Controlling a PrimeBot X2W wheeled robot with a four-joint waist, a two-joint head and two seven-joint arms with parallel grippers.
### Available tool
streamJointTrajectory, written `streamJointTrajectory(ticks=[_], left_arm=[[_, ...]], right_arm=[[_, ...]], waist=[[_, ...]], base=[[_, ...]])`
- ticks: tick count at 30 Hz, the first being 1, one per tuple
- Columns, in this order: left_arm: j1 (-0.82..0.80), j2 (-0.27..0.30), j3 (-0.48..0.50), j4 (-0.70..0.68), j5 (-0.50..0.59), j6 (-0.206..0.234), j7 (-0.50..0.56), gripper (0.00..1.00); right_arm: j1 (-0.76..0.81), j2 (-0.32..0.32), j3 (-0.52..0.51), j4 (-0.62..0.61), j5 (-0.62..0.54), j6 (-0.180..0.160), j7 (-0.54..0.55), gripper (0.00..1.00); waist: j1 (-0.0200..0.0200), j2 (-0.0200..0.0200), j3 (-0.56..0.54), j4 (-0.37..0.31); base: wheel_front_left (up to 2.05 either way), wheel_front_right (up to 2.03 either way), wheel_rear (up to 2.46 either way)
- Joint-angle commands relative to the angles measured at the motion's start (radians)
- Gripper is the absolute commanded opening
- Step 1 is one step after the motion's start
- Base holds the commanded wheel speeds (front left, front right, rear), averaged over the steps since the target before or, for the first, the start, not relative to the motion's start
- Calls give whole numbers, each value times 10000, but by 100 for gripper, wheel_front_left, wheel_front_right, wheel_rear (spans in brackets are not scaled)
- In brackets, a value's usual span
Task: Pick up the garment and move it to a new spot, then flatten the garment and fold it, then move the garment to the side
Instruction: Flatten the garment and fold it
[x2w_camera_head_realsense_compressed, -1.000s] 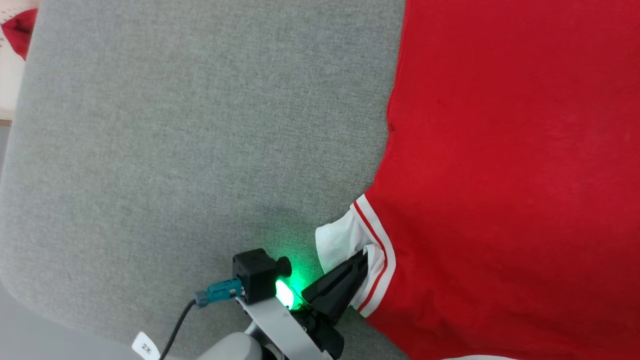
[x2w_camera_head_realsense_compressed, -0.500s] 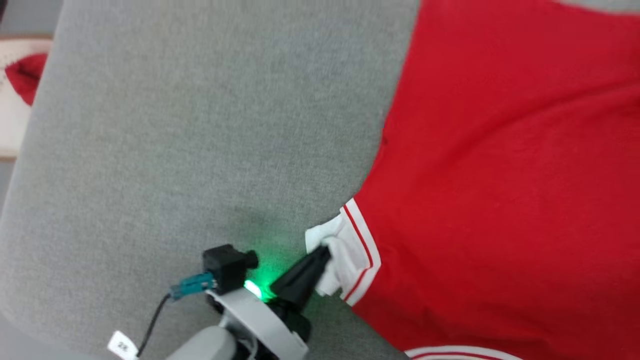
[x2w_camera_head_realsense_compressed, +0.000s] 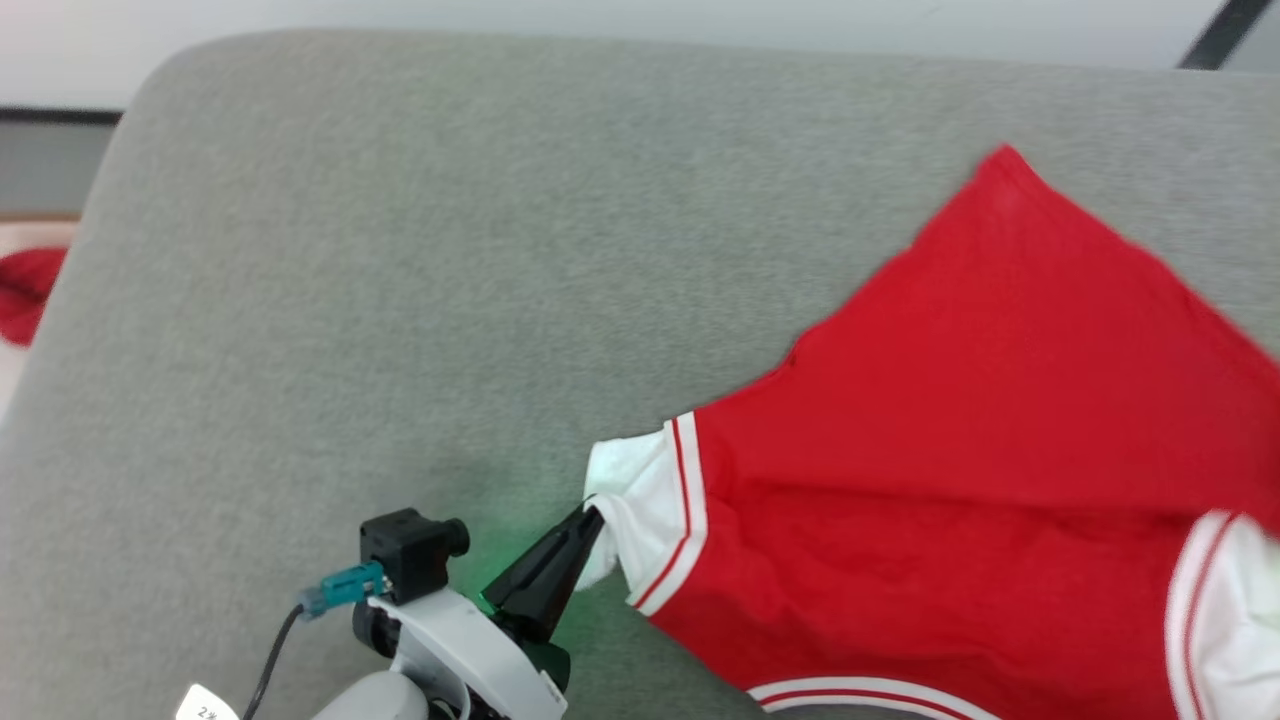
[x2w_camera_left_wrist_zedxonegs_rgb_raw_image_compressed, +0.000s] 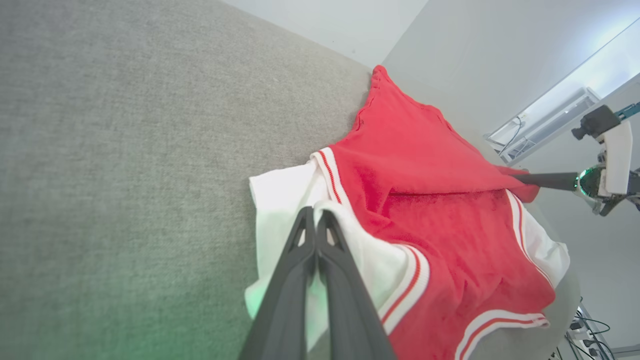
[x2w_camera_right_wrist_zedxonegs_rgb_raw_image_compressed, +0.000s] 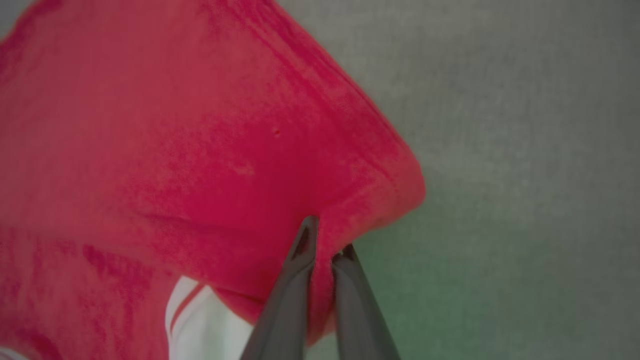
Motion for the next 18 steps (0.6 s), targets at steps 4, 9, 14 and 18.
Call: streamJointTrajectory(ticks=[4, 9, 14, 18], left_arm=[[177, 122, 130, -9, -3, 197, -24, 0], [203, 171, 128, -81, -11, 275, 23, 0], [190, 210, 128, -136, -5, 320, 41, 0], [126, 237, 96, -171, 17, 327, 80, 0]], right_arm=[[2319, 567, -875, -1437, -336, -8, 176, 0], [3810, 1467, -1331, -2608, -909, -8, 779, 0], [4219, 2328, -1468, -3247, -1452, -8, 1195, 0], [3894, 2695, -1921, -3505, -1986, -8, 1095, 100]], waist=[[0, 0, -495, -777], [0, 0, -493, -1028], [0, 0, -471, -1191], [0, 0, -488, -1230]], base=[[0, 0, 0], [0, 0, 0], [0, 0, 0], [0, 0, 0]])
